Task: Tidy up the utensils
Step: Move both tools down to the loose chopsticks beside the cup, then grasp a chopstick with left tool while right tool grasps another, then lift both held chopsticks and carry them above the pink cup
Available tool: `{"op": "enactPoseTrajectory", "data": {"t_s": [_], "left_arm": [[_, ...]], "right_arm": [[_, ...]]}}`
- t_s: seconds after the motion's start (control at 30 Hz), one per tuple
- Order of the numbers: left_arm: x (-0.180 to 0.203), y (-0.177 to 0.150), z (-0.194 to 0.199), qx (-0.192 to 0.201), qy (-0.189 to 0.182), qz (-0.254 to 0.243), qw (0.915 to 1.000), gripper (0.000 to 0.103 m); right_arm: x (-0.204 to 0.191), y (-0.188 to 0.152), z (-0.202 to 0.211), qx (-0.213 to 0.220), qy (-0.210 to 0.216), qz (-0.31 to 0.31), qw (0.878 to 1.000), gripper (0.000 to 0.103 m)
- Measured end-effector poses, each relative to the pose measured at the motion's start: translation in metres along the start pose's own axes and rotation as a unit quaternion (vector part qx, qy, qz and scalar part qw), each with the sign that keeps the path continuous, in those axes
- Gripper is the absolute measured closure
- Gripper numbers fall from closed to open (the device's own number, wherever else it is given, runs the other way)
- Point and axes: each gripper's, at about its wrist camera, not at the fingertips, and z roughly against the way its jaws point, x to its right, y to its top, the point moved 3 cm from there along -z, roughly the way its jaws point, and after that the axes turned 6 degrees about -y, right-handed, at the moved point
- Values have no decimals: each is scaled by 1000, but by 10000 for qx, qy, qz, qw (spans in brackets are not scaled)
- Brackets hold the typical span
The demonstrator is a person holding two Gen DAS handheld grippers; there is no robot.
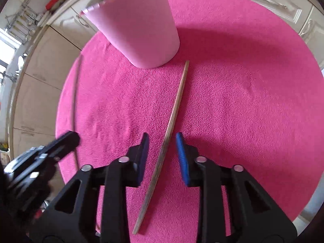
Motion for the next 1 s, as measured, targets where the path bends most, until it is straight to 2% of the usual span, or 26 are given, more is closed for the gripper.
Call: {"op": "enactPoseTrajectory", "data": {"t_s": [0.03, 0.13, 0.27, 0.37, 0.6, 0.73, 0.83, 1.0], "left_arm": [[0, 2, 4, 81, -40, 6, 10000, 96], [-2, 6, 12, 256, -74, 7, 9996, 96], [5, 15, 12, 403, -142, -6, 9991, 96], [9, 20, 17, 533, -171, -80, 9984, 96], [14, 33, 28, 825, -245, -123, 9962, 96], [18, 42, 40, 1255, -416, -144, 9911, 96], [21, 55, 56, 1696, -578, -195, 9836, 96], [32, 81, 78, 2287, -721, -315, 9703, 96]], "right_arm": [[-1, 0, -3, -54, -10, 12, 10000, 79], [-4, 2, -2, -51, -238, 199, 9995, 91], [1, 5, -2, -113, -130, 242, 9996, 95], [12, 6, -1, -166, 0, 119, 9998, 96], [53, 5, 14, -98, -38, -63, 9999, 96], [78, 8, 29, 198, 357, -411, 9983, 96], [92, 14, 46, 592, 687, -592, 9941, 96], [99, 29, 75, 1206, 932, -561, 9867, 96]]}}
